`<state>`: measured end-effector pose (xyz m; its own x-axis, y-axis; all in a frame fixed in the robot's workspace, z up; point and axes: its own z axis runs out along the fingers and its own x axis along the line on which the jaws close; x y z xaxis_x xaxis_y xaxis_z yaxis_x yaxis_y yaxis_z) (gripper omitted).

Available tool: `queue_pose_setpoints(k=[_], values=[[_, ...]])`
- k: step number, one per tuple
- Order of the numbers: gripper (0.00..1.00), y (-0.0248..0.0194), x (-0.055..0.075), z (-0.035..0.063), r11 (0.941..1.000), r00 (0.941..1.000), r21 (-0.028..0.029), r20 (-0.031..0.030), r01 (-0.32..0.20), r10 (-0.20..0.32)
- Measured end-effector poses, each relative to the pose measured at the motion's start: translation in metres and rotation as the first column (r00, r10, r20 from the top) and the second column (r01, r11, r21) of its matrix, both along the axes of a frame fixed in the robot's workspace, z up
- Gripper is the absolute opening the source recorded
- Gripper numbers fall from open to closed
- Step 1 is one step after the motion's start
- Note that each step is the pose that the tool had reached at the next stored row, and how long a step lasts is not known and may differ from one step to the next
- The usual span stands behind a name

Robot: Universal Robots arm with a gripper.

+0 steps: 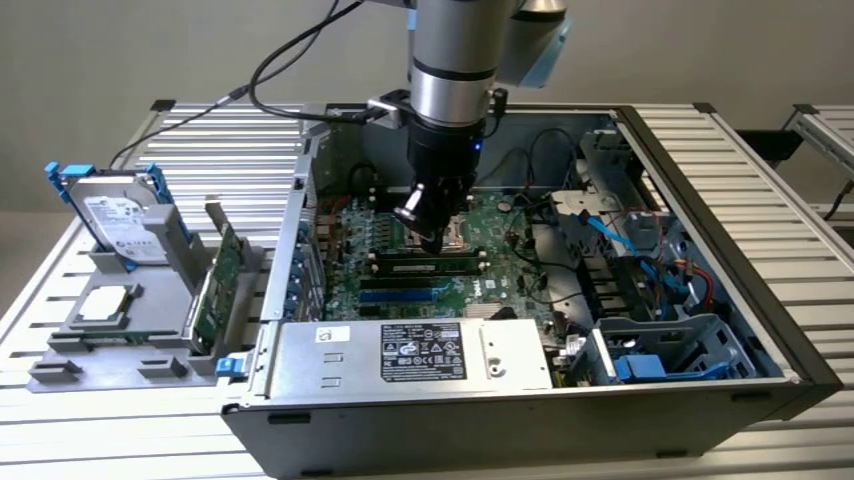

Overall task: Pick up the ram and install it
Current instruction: 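Press down the ram until it locks into place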

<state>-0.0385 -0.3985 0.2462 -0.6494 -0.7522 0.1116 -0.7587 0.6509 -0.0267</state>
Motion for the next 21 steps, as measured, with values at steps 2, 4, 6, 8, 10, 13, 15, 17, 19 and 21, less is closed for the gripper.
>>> queue_pose_setpoints(k=[2,4,6,8,10,13,15,17,19,21], values=[[0.11,0.0,0.0,0.0,0.9997,0.9997,-0.0016,0.0015,0.024,-0.024],[0.11,0.0,0.0,0.0,0.9989,0.9989,-0.0032,0.003,0.046,-0.046],[0.11,0.0,0.0,0.0,0.9976,0.9976,-0.0048,0.0046,0.069,-0.069],[0.11,0.0,0.0,0.0,0.9957,0.9957,-0.0064,0.0062,0.093,-0.093],[0.11,0.0,0.0,0.0,0.9933,0.9933,-0.0079,0.0078,0.116,-0.116],[0.11,0.0,0.0,0.0,0.9887,0.9887,-0.0099,0.0103,0.15,-0.15],[0.11,0.0,0.0,0.0,0.9849,0.9849,-0.0112,0.012,0.173,-0.172],[0.11,0.0,0.0,0.0,0.9805,0.9805,-0.0125,0.0137,0.196,-0.196],[0.11,0.0,0.0,0.0,0.9756,0.9757,-0.0135,0.0148,0.219,-0.219],[0.11,0.0,0.0,0.0,0.9704,0.9704,-0.0147,0.016,0.241,-0.241]])
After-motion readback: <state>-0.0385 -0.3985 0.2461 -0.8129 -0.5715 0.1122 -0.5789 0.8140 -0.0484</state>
